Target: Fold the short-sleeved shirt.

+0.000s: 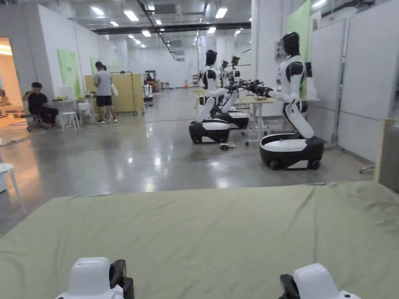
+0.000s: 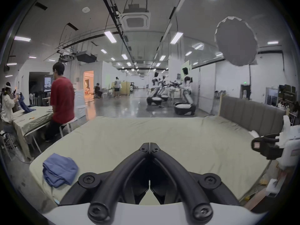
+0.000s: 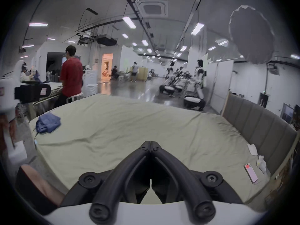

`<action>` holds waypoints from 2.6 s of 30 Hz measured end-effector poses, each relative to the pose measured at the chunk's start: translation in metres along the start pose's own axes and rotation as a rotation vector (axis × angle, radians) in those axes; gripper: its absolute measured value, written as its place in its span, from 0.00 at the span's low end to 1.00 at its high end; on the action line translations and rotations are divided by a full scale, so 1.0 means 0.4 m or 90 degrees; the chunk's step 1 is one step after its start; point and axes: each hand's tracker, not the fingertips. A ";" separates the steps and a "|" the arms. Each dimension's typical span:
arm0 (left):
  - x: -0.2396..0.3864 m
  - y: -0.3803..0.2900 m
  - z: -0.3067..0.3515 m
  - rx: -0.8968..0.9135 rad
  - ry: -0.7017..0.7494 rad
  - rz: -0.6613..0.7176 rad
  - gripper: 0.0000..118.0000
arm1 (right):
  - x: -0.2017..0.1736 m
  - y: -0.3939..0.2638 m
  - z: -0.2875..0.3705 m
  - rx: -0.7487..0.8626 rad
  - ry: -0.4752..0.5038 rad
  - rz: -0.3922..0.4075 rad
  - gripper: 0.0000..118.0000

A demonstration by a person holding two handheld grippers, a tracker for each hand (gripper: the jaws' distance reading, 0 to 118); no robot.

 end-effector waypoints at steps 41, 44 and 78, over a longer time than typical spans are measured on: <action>0.132 0.061 0.187 0.118 0.012 0.010 0.96 | -0.022 0.071 0.183 0.092 -0.101 -0.056 0.99; 0.135 0.064 0.187 0.106 0.015 0.005 0.96 | -0.029 0.076 0.178 0.081 -0.114 -0.044 0.99; 0.106 0.022 0.184 0.071 -0.009 0.031 0.96 | -0.050 0.124 0.221 0.097 -0.062 -0.138 1.00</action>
